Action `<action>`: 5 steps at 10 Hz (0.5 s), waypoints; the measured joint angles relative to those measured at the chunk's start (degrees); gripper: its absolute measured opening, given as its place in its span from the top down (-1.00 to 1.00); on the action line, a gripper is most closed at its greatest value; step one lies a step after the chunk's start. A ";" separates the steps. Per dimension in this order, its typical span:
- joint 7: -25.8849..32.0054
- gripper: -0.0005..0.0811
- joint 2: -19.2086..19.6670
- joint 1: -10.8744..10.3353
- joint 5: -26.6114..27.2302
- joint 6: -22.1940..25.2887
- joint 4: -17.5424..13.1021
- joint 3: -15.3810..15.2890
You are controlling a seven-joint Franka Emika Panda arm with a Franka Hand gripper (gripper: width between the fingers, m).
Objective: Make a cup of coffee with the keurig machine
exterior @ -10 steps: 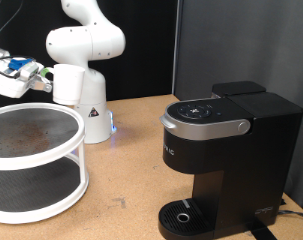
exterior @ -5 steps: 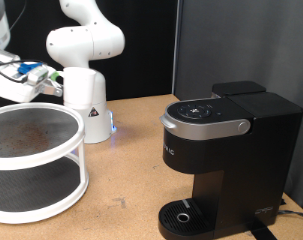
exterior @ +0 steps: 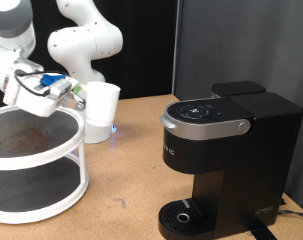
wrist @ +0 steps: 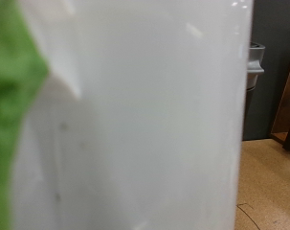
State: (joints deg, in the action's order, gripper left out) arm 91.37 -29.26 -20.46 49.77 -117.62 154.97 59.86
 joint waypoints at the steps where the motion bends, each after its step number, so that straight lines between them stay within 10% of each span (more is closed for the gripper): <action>1: 0.68 0.83 0.73 -1.77 1.82 -1.16 -0.10 0.11; 5: 1.69 0.83 2.87 -5.33 4.92 -2.70 -0.58 0.96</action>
State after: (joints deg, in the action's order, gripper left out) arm 93.06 -26.39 -25.79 54.70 -120.32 154.39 60.83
